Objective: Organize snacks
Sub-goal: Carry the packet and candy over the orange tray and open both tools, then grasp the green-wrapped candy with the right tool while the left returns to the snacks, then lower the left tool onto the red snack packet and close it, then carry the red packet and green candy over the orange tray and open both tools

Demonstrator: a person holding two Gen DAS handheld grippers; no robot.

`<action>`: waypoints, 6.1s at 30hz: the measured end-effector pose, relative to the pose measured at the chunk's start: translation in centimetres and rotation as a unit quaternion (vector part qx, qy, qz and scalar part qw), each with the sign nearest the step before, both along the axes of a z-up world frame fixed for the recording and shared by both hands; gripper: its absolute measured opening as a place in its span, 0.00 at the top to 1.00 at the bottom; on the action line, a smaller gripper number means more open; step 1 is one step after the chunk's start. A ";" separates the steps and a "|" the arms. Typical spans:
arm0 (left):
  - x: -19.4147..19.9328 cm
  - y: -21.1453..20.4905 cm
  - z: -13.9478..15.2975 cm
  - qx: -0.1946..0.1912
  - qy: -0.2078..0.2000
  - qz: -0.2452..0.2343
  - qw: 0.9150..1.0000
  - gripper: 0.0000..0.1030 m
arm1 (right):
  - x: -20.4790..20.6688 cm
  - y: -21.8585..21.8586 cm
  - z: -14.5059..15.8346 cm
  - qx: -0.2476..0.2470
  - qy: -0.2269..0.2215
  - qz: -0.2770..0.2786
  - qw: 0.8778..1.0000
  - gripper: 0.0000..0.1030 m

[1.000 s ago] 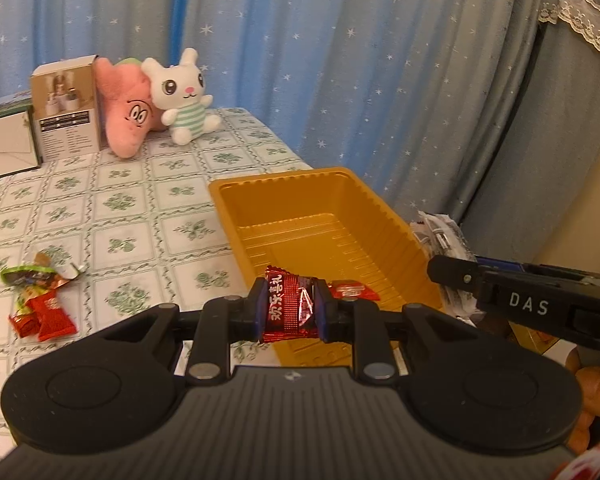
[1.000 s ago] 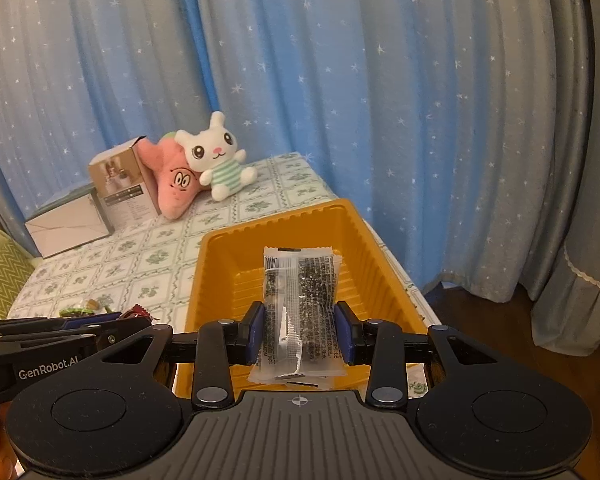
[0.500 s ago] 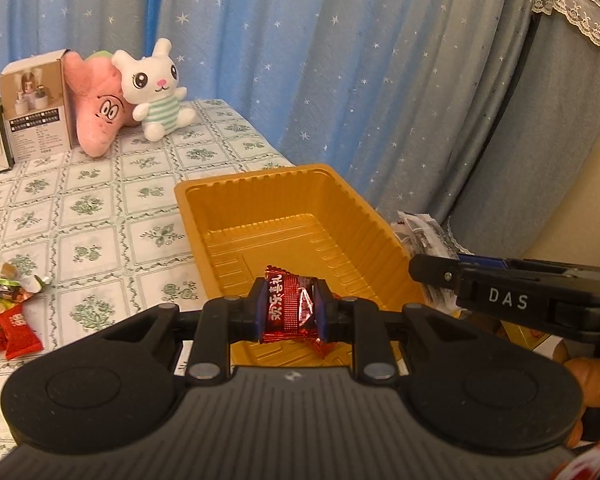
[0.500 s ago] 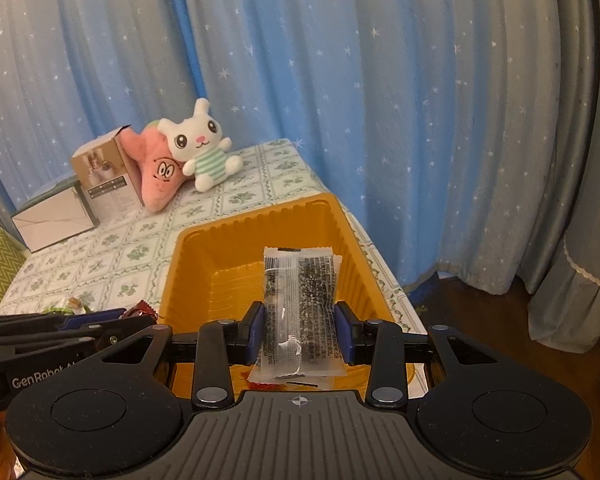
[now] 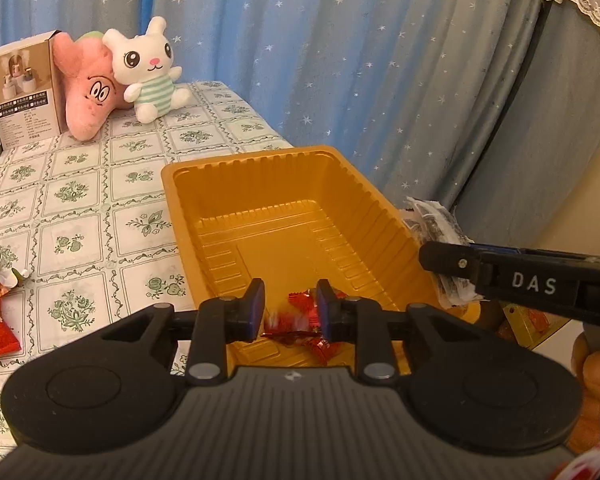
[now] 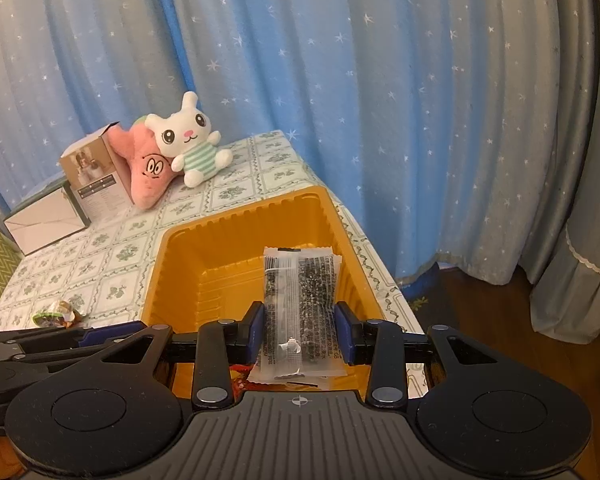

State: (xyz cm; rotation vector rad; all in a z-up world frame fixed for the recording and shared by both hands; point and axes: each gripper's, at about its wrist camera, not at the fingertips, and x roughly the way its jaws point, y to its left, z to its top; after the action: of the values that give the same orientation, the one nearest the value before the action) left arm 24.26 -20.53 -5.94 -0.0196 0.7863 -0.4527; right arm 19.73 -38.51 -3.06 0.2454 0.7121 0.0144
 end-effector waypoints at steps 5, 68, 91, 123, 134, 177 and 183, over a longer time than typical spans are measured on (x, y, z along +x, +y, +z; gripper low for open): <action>-0.3 1.0 0.1 -0.001 -0.002 0.006 1.000 0.73 | 0.1 0.0 -0.1 0.002 0.002 0.000 1.000 0.64; -9.6 24.8 2.7 0.040 -0.028 0.176 0.983 0.37 | -5.3 16.1 0.9 0.053 -0.007 0.137 0.989 0.40; -0.7 29.1 -3.3 0.018 0.009 0.196 0.980 0.28 | 4.7 24.4 -11.1 0.057 0.026 0.163 0.985 0.41; 3.6 25.5 -7.1 0.120 -0.014 0.102 0.987 0.57 | 5.8 23.4 -10.1 -0.018 -0.002 0.166 0.986 0.80; 3.6 25.6 -8.0 0.112 -0.003 0.084 0.990 0.81 | 5.6 22.9 -9.7 -0.007 0.001 0.161 0.987 0.80; -9.8 16.4 0.8 0.034 -0.074 0.126 0.989 0.82 | -5.3 14.4 -1.6 0.003 -0.046 0.100 0.994 0.80; -10.4 13.4 2.2 0.029 -0.087 0.100 0.991 0.83 | -6.2 12.0 -0.7 0.005 -0.046 0.083 0.995 0.80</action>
State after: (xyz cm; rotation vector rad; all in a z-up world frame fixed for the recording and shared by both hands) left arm 13.87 -7.13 -3.71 -0.0048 0.6185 -0.2368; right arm 13.56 -26.55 -3.72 0.1936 0.6385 0.1865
